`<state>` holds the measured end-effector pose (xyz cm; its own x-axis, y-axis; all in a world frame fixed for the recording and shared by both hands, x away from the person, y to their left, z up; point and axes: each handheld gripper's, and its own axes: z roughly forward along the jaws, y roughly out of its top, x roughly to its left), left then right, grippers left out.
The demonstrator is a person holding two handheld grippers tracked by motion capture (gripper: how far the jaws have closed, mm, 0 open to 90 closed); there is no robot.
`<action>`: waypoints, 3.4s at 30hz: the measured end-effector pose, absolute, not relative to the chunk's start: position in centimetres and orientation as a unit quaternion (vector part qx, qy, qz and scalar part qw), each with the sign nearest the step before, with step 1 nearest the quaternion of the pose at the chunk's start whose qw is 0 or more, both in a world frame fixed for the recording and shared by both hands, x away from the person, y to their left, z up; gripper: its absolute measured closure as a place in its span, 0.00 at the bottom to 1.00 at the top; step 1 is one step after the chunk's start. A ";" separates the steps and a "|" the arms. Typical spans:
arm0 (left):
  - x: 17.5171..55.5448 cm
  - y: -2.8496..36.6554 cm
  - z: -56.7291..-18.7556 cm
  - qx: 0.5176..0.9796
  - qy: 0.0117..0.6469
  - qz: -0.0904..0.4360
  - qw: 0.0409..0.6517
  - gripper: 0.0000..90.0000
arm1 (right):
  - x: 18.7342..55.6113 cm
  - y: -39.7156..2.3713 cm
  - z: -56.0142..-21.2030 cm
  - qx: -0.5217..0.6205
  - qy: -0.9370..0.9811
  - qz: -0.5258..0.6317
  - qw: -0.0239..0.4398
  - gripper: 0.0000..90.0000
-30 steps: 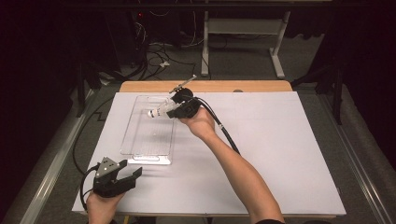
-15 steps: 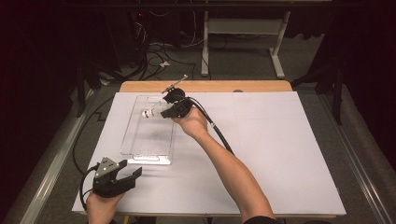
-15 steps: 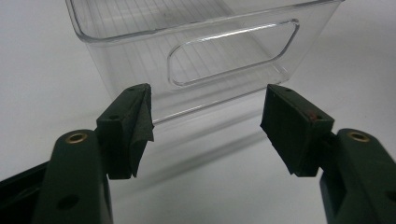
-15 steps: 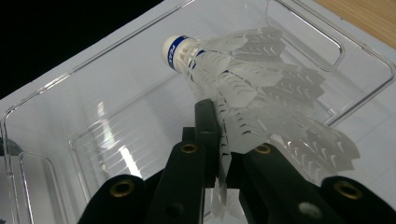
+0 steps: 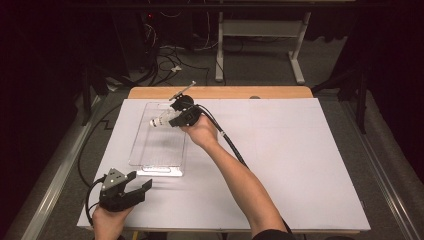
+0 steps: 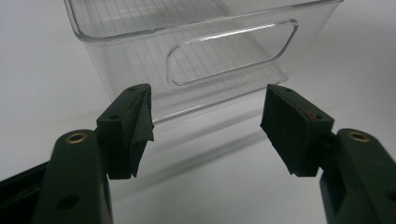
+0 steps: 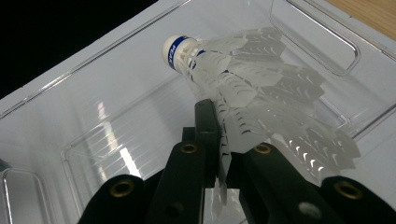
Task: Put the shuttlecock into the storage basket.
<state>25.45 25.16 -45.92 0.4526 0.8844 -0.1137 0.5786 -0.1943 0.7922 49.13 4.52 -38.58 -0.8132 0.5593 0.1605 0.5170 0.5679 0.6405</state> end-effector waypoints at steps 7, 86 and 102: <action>25.5 25.2 -45.9 0.749 0.488 0.188 0.406 0.38 | 49.5 4.8 -39.2 0.311 0.885 0.346 0.031 0.99; 25.5 25.1 -45.9 0.754 0.481 0.185 0.407 0.38 | 50.1 9.4 -42.0 0.311 0.903 0.286 0.074 0.93; 25.5 25.1 -45.9 0.755 0.481 0.184 0.407 0.38 | 50.2 9.4 -42.0 0.305 0.911 0.267 0.083 0.84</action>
<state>25.53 25.13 -45.91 0.4698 0.8755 -0.1131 0.5754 -0.2065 0.7913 50.19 9.42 -42.00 -0.8007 0.5989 0.0109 0.5103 0.6724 0.5361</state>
